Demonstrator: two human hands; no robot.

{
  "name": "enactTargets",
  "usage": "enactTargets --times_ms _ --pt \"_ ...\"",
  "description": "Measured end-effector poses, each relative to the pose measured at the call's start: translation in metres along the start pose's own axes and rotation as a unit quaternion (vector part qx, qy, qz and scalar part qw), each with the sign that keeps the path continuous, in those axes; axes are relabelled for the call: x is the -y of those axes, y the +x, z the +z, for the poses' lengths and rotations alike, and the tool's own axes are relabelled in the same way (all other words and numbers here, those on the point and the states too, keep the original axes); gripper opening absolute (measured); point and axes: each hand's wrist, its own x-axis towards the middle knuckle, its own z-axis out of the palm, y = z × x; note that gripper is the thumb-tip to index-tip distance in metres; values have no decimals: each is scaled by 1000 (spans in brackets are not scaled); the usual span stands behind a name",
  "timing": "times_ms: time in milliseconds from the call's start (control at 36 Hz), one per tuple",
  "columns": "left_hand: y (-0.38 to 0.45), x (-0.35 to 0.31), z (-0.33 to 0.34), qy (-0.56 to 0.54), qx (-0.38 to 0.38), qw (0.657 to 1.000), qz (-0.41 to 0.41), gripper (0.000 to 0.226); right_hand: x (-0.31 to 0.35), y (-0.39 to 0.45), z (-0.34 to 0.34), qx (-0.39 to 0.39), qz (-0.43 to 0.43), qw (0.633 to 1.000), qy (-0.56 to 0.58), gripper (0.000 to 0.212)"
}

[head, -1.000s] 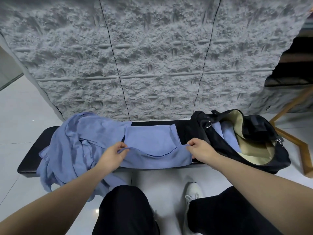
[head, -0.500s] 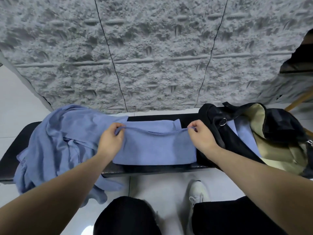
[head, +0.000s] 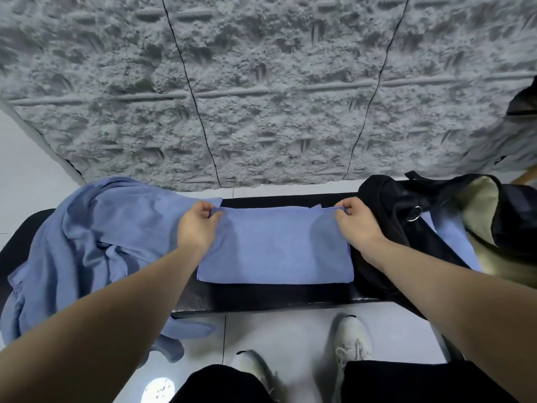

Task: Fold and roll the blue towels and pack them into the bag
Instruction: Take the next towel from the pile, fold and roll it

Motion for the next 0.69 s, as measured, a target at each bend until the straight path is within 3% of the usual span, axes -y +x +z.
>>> enactTargets --times_ms 278,500,639,694 --pt "-5 10 1 35 -29 996 80 4 -1 4 1 -1 -29 999 42 11" --pt "1 9 3 76 -14 995 68 9 4 13 5 -1 -26 998 50 9" --pt "-13 0 13 180 -73 969 156 30 -1 10 7 6 -16 998 68 5" --pt "-21 -12 24 134 -17 970 204 25 -1 6 7 8 -23 997 74 5"
